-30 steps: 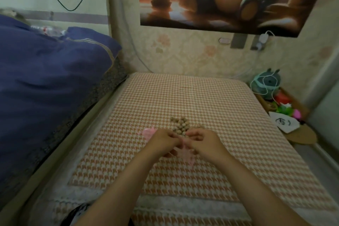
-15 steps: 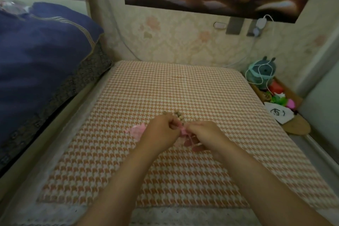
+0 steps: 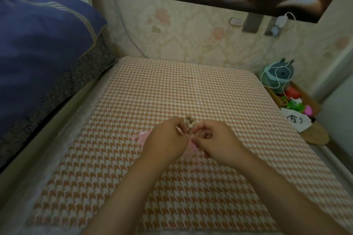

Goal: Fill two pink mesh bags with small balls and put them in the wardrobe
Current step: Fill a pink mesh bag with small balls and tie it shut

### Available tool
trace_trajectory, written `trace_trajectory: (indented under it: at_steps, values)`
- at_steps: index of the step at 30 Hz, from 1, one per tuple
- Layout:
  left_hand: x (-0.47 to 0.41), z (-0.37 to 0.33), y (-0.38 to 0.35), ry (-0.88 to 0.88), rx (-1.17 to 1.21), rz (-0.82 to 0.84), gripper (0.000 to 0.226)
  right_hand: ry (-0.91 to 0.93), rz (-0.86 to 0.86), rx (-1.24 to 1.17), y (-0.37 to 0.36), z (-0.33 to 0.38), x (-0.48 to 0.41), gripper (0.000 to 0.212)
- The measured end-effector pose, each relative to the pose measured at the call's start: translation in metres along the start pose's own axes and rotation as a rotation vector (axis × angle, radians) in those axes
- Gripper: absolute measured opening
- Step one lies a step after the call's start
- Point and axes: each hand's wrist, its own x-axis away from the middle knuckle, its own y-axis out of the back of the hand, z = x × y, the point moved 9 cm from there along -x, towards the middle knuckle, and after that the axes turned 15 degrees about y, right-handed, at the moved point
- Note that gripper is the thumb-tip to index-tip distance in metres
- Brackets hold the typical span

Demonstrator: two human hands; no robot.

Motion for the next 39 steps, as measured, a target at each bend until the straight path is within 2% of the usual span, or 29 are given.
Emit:
trace_trajectory:
  at_steps: [3,7,12,15,18,22,28,34,39]
  values:
    - [0.004,0.000,0.009,-0.032,0.063,-0.017,0.011,0.073,0.034,0.078,0.003,0.005,0.002,0.020]
    - [0.019,-0.007,0.002,-0.110,0.099,0.083,0.015,0.231,0.167,0.248,0.002,0.026,0.011,0.020]
    - [0.026,-0.009,-0.002,-0.107,0.209,0.149,0.020,0.261,0.306,0.430,0.004,0.041,0.023,0.032]
    - [0.032,-0.013,-0.007,-0.108,0.236,0.223,0.032,0.254,0.353,0.506,0.004,0.045,0.031,0.030]
    - [0.039,-0.011,-0.009,-0.116,0.100,0.225,0.034,0.299,0.355,0.556,0.003,0.047,0.034,0.017]
    - [0.053,-0.018,-0.011,-0.147,-0.147,0.233,0.028,0.342,0.336,0.534,0.006,0.049,0.035,0.015]
    - [0.050,-0.038,-0.003,-0.229,-0.394,0.257,0.022,0.360,0.289,0.404,0.016,0.047,0.037,0.011]
    - [0.034,-0.029,-0.009,-0.351,-0.501,0.192,0.017,0.328,0.389,0.572,0.007,0.033,0.022,0.013]
    - [0.024,-0.035,-0.014,-0.403,-0.557,0.162,0.019,0.390,0.340,0.600,-0.001,0.031,0.022,0.012]
